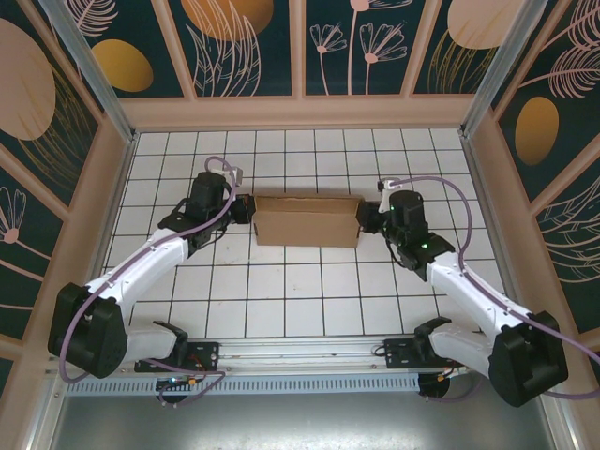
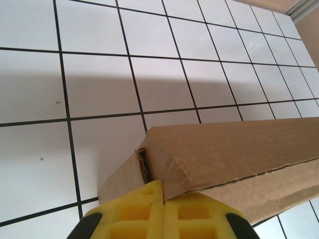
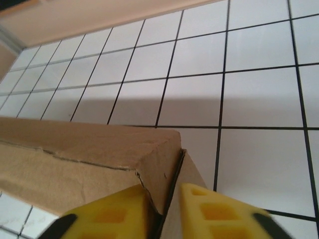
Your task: Fold the paper box
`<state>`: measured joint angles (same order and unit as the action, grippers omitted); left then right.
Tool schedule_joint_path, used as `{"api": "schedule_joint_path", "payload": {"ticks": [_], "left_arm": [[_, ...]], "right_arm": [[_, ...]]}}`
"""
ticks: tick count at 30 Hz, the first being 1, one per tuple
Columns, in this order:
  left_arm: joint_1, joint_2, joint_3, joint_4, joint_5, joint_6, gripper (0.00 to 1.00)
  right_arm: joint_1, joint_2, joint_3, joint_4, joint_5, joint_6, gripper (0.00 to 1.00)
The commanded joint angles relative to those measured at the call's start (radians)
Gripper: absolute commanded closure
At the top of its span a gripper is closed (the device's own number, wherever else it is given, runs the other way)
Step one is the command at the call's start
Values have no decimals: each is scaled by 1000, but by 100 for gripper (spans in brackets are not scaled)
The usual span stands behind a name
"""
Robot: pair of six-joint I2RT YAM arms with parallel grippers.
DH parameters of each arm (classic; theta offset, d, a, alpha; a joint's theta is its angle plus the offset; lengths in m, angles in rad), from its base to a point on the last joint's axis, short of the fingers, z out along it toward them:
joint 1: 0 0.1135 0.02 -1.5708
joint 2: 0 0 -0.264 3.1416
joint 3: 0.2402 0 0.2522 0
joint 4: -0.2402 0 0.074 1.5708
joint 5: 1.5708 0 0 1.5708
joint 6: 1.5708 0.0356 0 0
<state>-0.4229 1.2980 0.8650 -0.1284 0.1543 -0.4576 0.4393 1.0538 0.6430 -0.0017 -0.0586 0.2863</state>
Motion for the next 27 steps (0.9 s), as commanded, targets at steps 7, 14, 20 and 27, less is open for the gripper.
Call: {"api": "schedule_joint_path", "payload": {"ticks": [7, 14, 20, 27], "left_arm": [[-11, 34, -30, -207, -57, 15, 100], [-26, 20, -39, -189, -63, 32, 100], [-51, 18, -32, -196, -87, 50, 100], [-69, 4, -52, -201, -108, 71, 100]], "right_arm": [[-11, -82, 33, -60, -177, -55, 55], [-40, -98, 70, -53, -226, -40, 51], [-46, -153, 81, -37, 24, -22, 62], [-56, -31, 167, -97, 96, 58, 74]]}}
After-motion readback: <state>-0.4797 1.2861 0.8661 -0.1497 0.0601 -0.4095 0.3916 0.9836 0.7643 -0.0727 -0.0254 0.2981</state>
